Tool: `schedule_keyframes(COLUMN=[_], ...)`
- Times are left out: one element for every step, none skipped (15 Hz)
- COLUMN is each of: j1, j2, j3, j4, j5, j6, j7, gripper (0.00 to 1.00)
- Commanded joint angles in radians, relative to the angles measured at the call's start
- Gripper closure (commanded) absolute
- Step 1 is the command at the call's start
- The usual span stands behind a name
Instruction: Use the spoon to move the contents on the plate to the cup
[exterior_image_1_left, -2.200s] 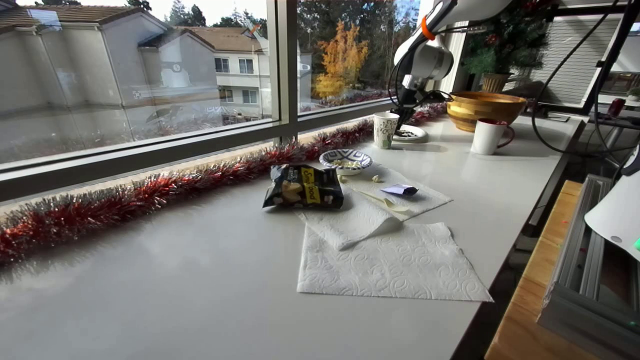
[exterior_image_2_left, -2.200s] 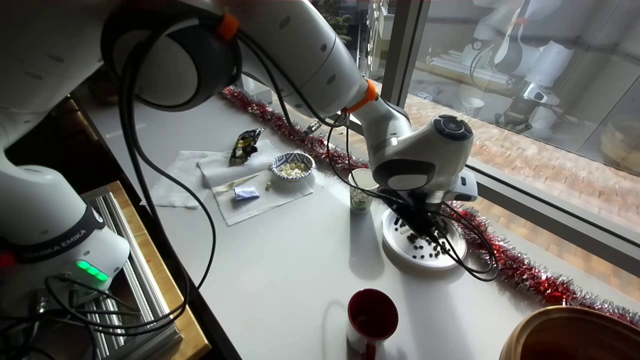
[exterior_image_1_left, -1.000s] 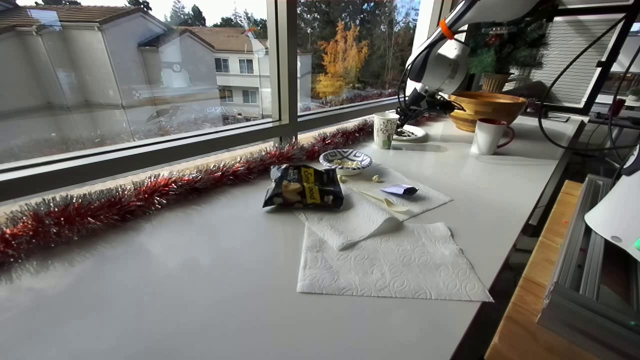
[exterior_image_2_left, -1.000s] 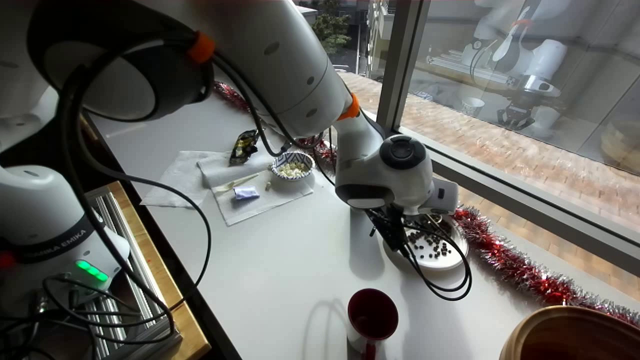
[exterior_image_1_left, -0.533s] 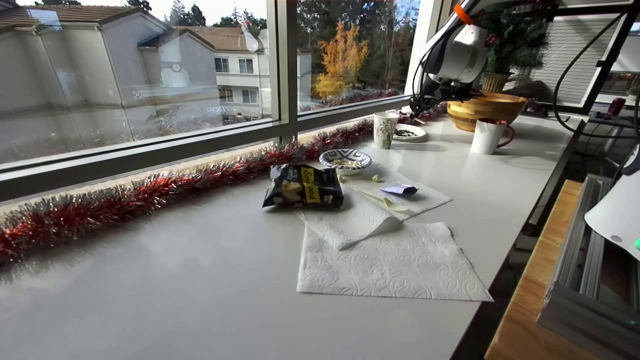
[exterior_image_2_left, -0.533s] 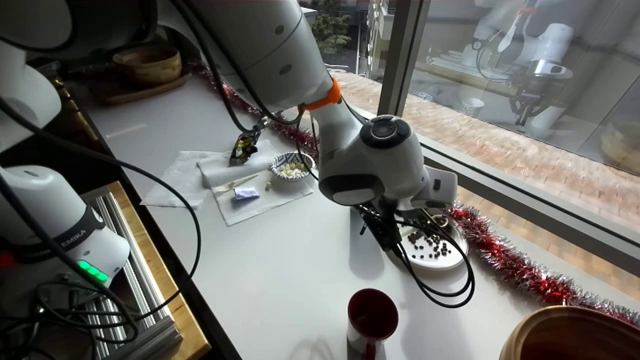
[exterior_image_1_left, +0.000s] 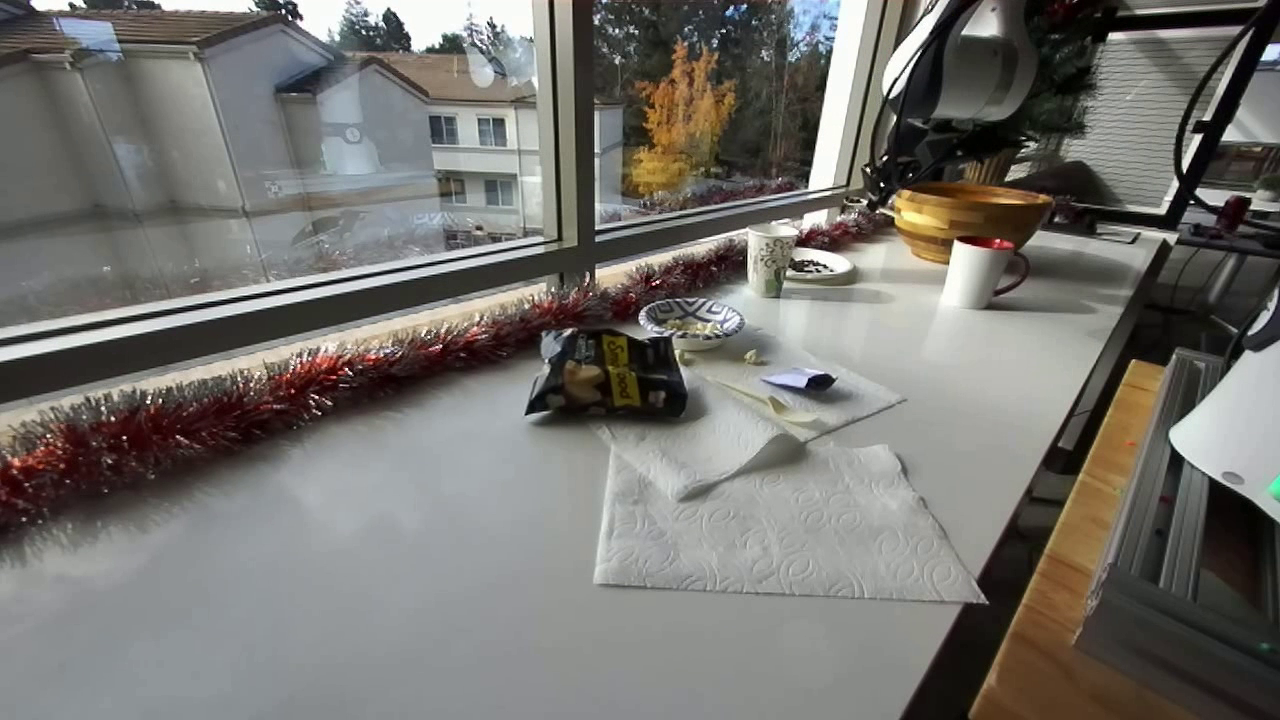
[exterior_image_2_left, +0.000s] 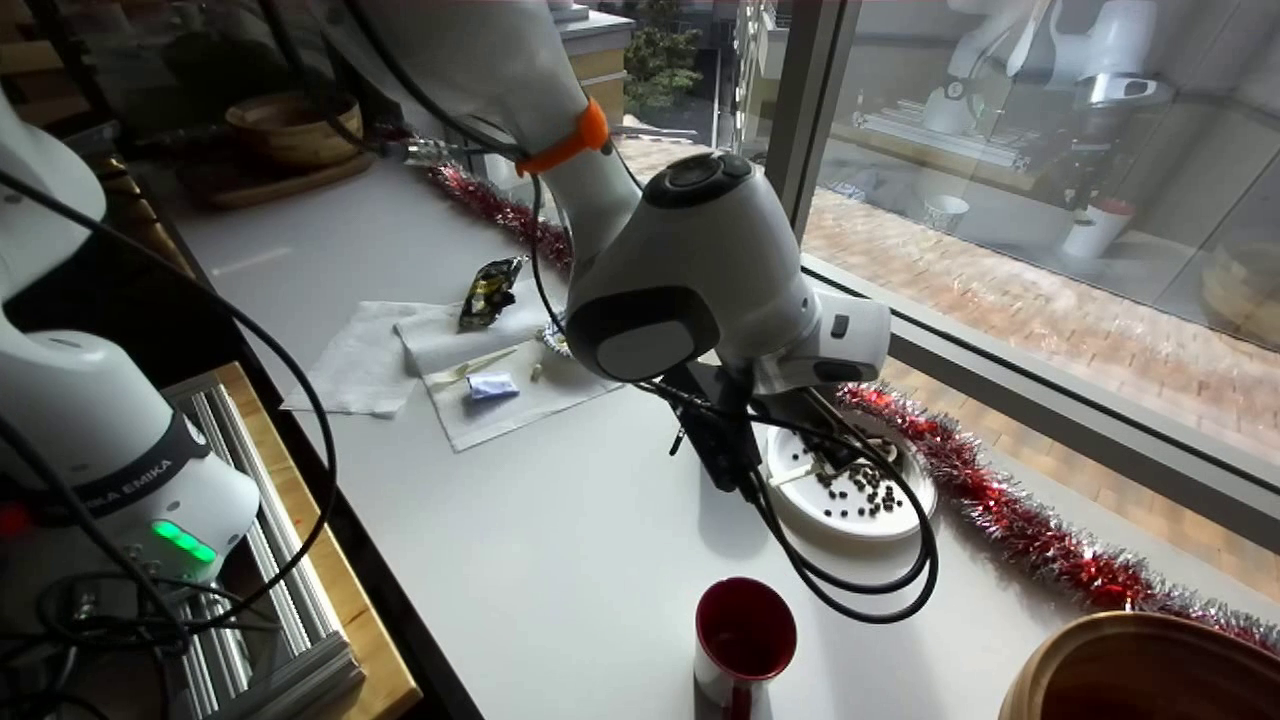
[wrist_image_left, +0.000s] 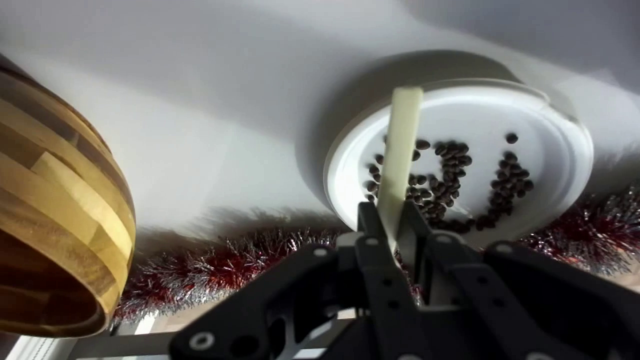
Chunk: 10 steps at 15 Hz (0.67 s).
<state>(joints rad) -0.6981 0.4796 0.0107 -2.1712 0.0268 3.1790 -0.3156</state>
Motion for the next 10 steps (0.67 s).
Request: schedule_keyframes(j1=[0.065,0.066,0.078,0.074,0.087,0.094,0.099,0.1,0.101,0.103], j2=[-0.136,-0.152,-0.18,-0.192,-0.208,-0.223,-0.234,-0.249,-0.258,-0.271], j3=[-0.097,-0.105,-0.131,-0.132,-0.159,-0.179,-0.195,-0.208,-0.218,-0.23], j4=[-0.125,-0.138,-0.162,-0.169,-0.182,-0.193,-0.202,-0.209,-0.215,-0.222], j5=[-0.03,-0.026,-0.026,-0.008,-0.02,-0.021,-0.016,-0.01,-0.002,0.0], j6=[-0.06,-0.078,-0.104,-0.127,-0.148,-0.173,-0.191,-0.208,-0.221,-0.237], j7=[0.058,0.057,0.055,0.038,0.051,0.049,0.049,0.047,0.045,0.043], gripper=[0.97,0.97,0.97,0.97,0.97,0.97,0.97,0.97,0.97,0.97])
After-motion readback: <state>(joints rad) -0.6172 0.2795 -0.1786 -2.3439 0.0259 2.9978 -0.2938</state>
